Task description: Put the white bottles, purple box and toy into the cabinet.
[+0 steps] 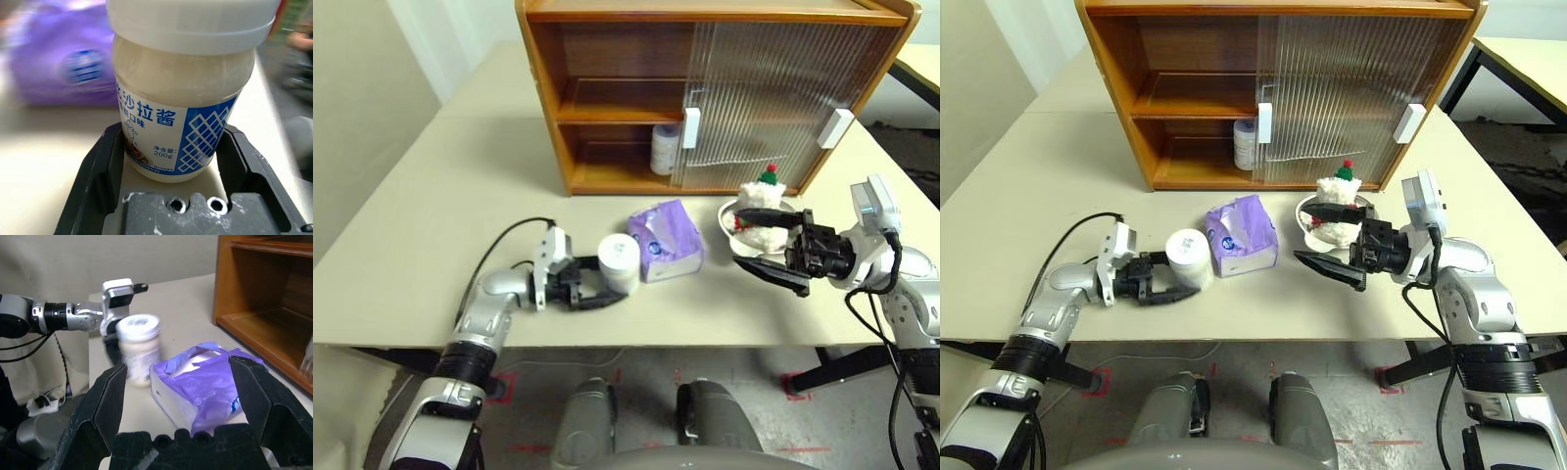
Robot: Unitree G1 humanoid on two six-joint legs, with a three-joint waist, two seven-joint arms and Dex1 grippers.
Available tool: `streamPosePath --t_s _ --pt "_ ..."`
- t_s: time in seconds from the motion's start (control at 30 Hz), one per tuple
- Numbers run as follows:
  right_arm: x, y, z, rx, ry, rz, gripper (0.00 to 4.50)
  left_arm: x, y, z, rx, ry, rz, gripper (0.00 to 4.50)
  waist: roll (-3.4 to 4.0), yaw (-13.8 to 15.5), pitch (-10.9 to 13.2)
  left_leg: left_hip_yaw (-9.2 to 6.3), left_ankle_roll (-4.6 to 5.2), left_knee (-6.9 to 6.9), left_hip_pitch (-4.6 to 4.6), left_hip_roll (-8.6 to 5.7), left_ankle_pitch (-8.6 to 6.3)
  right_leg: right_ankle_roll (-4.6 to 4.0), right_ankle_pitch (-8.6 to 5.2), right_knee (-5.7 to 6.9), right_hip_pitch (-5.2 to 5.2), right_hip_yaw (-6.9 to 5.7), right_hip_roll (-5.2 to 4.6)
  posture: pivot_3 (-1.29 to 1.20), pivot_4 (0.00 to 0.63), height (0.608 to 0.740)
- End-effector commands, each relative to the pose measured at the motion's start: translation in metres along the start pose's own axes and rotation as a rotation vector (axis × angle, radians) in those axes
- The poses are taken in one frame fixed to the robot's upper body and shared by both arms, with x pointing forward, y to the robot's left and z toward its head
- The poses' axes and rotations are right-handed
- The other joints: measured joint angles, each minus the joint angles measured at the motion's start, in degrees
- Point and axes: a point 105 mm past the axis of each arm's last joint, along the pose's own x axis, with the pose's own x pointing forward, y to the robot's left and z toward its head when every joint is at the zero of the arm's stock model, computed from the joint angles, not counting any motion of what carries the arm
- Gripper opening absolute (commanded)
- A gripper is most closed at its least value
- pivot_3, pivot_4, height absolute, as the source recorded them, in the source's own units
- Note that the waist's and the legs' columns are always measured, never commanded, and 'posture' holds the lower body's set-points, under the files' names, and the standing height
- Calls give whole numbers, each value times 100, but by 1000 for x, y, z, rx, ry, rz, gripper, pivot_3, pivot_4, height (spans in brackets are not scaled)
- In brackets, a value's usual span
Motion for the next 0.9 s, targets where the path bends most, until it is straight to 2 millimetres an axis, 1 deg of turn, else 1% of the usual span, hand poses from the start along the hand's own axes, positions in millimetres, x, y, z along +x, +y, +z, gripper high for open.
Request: streamPosePath --t_s 0.03,0.1,0.17,0.2,0.23,0.27,0.37,0.47,0.6,0.7,0.83,0.9 --pt "3 0 9 15 -69 -31 4500 -14 30 18 76 -24 144 3053 -2 -36 1 -1 0 0 -1 0 0 0 0 0 -1 0 2 -10 45 740" --pt "7 0 13 22 -95 -42 4500 -17 42 21 104 0 201 3053 -2 -73 0 -1 0 -1 -2 0 0 0 0 -1 0 1 1 -9 43 740" --pt "10 0 15 30 -114 -51 4500 -16 53 27 111 -5 252 3053 -9 -79 -4 1 0 0 -4 -1 0 5 2 -4 1 3 -1 -5 42 740" --pt "11 0 15 36 -123 -57 4500 -14 56 30 115 -5 268 3053 -14 -83 -7 1 0 0 -6 -1 0 22 11 -6 2 3 -3 -5 42 740" --pt "13 1 16 41 -130 -62 4500 -11 59 31 122 0 281 3053 -15 -87 -7 2 0 0 -7 -1 0 61 33 -9 2 3 -3 -5 43 740" --pt "16 2 15 46 -133 -65 4500 -4 63 32 127 12 302 3053 -17 -89 -7 4 0 0 -7 0 0 69 37 -12 2 4 -3 -7 43 740" --pt "23 8 13 58 -134 -65 4500 14 70 35 141 30 354 3053 -21 -78 -7 3 0 -6 -10 -1 0 79 34 -14 0 2 -3 -9 44 740" --pt "28 11 14 65 -139 -68 4500 27 78 39 159 46 421 3053 -22 -88 -6 4 0 -11 -10 -4 0 87 33 -12 -2 1 -1 -9 47 740" --pt "33 12 17 64 -145 -70 4500 41 99 51 150 32 581 3053 -34 -87 1 2 0 -12 -11 -10 0 91 35 -12 -3 0 3 -8 54 740" --pt "39 7 20 56 -148 -101 4500 50 112 53 125 52 674 3053 -39 -103 4 1 0 -13 -10 -11 0 92 36 -12 -4 1 4 -10 58 740" --pt "50 1 33 64 -186 -151 4500 63 121 59 127 44 746 3053 -48 -98 13 1 0 -14 -10 -11 0 92 36 -12 -5 1 5 -11 70 740" --pt "53 -1 34 56 -178 -174 4500 66 125 59 126 59 775 3053 -65 -95 25 1 0 -17 -11 -11 0 91 35 -12 -8 0 5 -14 74 740"
